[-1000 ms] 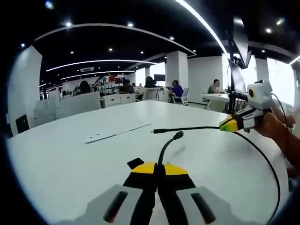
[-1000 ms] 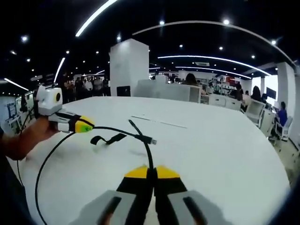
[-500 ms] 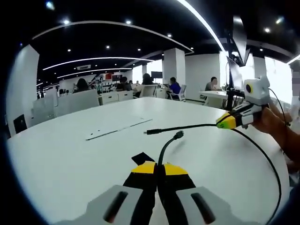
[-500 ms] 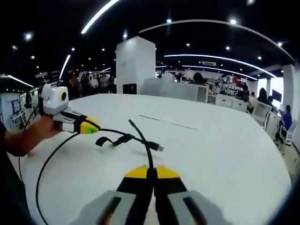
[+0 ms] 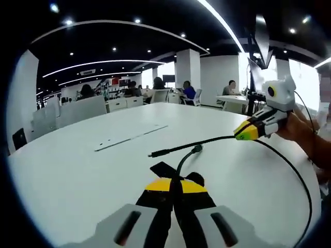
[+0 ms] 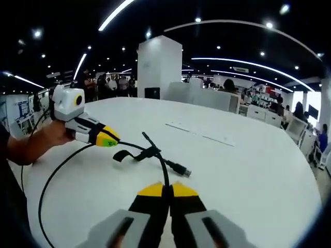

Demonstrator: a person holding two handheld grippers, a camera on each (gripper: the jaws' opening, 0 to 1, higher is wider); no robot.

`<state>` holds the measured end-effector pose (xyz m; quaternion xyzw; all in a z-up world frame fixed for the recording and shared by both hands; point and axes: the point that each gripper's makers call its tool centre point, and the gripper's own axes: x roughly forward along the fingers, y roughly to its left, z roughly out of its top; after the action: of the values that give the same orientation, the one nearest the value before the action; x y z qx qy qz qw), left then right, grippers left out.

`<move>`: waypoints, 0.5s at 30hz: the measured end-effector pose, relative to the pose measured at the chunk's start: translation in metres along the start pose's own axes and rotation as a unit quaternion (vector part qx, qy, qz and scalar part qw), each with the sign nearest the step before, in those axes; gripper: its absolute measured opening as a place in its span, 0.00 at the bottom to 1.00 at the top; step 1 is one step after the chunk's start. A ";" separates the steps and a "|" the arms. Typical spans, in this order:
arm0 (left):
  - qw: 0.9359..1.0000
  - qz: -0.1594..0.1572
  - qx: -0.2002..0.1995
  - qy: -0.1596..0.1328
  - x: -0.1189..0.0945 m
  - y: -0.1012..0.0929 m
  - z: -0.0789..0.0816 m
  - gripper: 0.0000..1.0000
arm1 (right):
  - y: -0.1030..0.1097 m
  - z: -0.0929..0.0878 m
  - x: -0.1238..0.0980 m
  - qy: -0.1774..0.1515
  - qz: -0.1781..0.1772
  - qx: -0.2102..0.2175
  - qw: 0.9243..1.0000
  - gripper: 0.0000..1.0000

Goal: Find the charging cable on the desk, coil it up and secure with Velcro.

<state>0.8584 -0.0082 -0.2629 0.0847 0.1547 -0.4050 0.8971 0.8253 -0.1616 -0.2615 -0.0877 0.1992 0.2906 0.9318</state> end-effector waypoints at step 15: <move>0.999 -0.030 0.015 0.015 0.007 0.005 -0.017 0.04 | 0.026 0.006 0.033 0.011 0.053 -0.023 0.998 0.04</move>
<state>0.8637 -0.0052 -0.2809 0.0996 0.1648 -0.4328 0.8807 0.8369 -0.1215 -0.2709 -0.1022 0.2068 0.3428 0.9107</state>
